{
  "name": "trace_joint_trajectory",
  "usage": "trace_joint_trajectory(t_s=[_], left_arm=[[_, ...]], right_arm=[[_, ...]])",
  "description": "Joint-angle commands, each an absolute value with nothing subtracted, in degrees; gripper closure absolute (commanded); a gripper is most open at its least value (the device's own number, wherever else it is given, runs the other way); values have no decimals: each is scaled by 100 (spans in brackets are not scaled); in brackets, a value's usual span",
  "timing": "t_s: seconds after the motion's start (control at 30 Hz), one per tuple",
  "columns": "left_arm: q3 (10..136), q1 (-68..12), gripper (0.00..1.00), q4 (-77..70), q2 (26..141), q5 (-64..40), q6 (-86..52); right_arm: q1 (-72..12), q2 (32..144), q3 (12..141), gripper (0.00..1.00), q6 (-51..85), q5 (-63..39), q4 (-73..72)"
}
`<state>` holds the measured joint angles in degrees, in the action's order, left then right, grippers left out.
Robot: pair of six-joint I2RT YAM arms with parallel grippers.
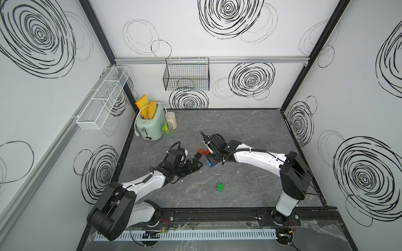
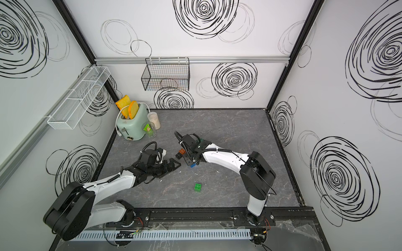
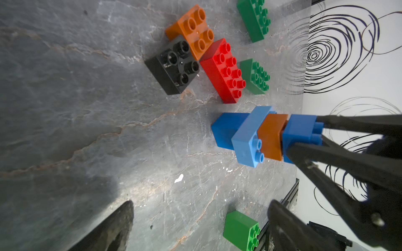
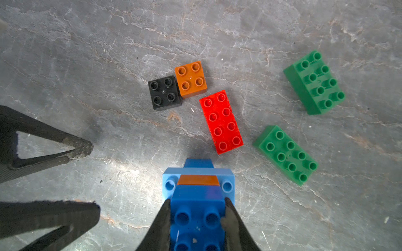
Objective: Assemble the letter f with lego
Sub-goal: Assemble the lego brick with the lego brick.
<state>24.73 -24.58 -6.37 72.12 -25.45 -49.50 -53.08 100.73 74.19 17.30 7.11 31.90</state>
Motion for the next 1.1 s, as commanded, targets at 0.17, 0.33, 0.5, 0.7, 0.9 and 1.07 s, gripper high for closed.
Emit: trace_joint_trajectory(t_s=[0.17,0.33,0.5,0.7,0.9,1.07], left_arm=[[2564,-2461,2,-630,7229,-2496,-4860],[2626,-2488,2,-580,7223,-2522,-4844],[2696,-2506,2,-471,7182,-2588,-4826],[3031,-2537,2,48,6950,-2577,-4674],[3644,-2540,2,794,6959,-2427,-4268],[3810,-2507,2,878,7063,-2509,-4124]], right_arm=[[-5452,10424,6946,67,1687,475,3792],[-5481,10439,6807,67,1692,367,3815],[-5484,10482,6707,67,1724,288,3811],[-5415,10242,6874,66,2091,787,4039],[-5396,10111,7192,64,2614,1182,4460],[-5378,10184,7471,63,2894,1107,4710]])
